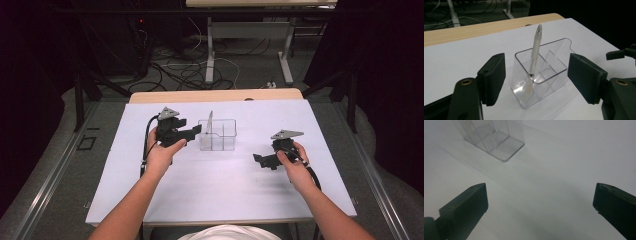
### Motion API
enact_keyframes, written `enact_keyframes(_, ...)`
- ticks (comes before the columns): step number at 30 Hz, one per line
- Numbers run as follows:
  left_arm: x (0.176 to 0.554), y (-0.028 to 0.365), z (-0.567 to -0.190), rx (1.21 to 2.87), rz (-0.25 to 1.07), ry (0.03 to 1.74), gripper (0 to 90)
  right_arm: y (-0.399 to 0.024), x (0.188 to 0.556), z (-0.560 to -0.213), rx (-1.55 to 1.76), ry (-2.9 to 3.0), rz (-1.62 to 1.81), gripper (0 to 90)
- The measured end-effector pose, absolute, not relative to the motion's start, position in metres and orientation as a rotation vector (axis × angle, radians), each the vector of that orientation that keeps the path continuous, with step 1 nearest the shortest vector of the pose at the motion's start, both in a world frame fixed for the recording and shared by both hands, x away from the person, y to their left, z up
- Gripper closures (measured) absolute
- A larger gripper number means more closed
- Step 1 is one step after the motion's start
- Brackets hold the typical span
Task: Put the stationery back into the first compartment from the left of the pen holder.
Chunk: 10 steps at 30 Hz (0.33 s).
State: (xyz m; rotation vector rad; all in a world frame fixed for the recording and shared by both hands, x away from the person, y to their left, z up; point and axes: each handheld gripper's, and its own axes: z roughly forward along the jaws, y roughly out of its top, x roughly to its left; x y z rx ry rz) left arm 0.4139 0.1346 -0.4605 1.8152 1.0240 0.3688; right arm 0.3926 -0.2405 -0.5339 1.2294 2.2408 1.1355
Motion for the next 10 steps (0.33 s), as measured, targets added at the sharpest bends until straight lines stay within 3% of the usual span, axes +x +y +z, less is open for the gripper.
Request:
enact_keyframes(7, 0.4, 0.158, -0.463, 1.814, 0.377, 1.06, 25.8, -0.241, 0.393, -0.535, 1.235, 2.234, 1.125, 0.0)
enact_keyframes(10, 0.396, 0.165, -0.467, 1.828, 0.376, 1.049, 19.9, -0.241, 0.393, -0.535, 1.248, 2.234, 1.131, 0.0)
